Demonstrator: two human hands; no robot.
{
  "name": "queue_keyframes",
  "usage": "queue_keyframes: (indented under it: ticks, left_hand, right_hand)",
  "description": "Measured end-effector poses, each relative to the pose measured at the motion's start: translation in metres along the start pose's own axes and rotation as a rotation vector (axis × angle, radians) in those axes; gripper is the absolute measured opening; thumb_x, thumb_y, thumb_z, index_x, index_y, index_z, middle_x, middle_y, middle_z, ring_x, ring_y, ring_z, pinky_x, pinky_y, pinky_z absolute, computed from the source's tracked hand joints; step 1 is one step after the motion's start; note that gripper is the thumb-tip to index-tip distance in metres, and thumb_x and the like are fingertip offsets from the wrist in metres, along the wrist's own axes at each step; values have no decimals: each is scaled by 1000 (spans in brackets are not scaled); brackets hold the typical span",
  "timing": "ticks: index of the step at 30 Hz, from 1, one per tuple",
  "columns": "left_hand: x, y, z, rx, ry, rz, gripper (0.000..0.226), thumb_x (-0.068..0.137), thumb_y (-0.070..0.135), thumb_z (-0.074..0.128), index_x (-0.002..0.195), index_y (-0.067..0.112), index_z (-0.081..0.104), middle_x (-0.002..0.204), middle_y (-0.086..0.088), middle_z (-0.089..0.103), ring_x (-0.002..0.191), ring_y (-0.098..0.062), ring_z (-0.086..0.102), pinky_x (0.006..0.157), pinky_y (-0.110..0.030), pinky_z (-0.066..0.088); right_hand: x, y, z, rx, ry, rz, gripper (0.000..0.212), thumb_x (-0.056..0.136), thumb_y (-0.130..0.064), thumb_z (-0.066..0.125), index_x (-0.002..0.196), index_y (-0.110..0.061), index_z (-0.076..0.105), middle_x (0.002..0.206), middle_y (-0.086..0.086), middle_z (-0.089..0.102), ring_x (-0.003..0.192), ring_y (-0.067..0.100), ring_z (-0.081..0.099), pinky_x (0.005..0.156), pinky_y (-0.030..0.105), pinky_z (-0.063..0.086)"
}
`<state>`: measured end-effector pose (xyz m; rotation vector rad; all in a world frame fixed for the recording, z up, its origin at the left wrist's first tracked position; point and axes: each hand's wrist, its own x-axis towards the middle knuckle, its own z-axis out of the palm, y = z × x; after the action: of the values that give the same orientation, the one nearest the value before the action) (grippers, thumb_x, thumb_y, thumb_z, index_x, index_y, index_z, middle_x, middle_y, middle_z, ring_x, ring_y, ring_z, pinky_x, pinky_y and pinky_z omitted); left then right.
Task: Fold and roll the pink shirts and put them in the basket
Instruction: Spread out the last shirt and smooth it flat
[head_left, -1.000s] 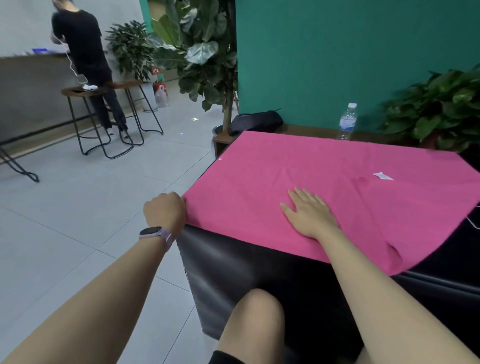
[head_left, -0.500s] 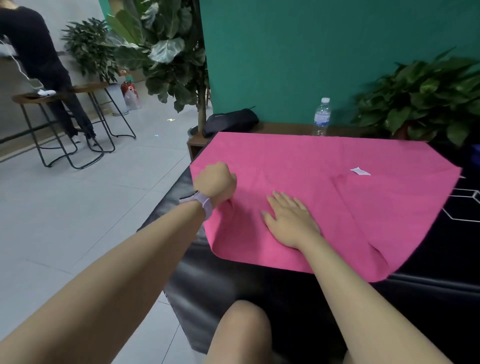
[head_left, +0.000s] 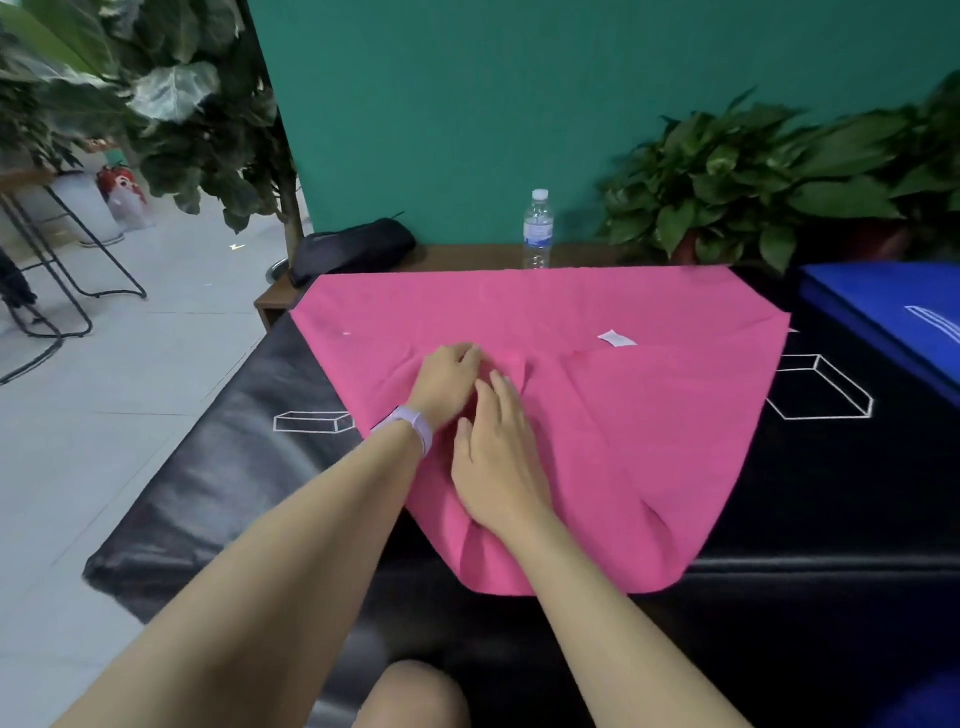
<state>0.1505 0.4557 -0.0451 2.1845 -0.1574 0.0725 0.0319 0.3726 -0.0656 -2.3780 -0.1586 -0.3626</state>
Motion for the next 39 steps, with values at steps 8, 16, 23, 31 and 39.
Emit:
queue_keyframes:
  ticks: [8,16,23,31,39]
  left_hand:
    - [5,-19,22,595,-43,283,45,102,32,41,144,19,51,155,-4,43,144,-23,36,117,-41,28]
    - [7,-15,22,726,-134,143,57,105,43,25,160,26,21,168,-4,12,155,-22,7,125,-44,7]
    - [-21,-11,16,765,-206,109,58,106,47,20,161,28,13,168,-3,7,155,-22,4,125,-44,3]
    - [-100,-5,12,762,-198,118,59,106,49,21,161,29,13,168,-1,9,155,-21,4,125,-43,2]
    - [-200,-7,14,765,-83,211,59,106,51,18,160,27,17,167,-2,14,155,-22,8,125,-44,6]
  right_hand:
    - [86,76,-87,-210,-346,-30,60,109,-26,34,163,-20,9,170,2,7,156,19,4,126,36,7]
    - [93,159,-112,-463,-299,-13,53,109,-32,30,161,-24,23,169,-6,11,155,10,8,125,29,5]
    - [57,140,-123,-513,-381,13,53,111,-36,20,162,-26,14,170,-7,3,155,8,0,126,30,0]
    - [-17,119,-137,-518,-393,25,53,110,-38,16,163,-27,10,169,-9,-2,155,6,-5,126,32,-2]
    - [-102,121,-141,-502,-313,-22,54,109,-41,14,162,-30,13,168,-14,-1,153,1,-4,121,22,-9]
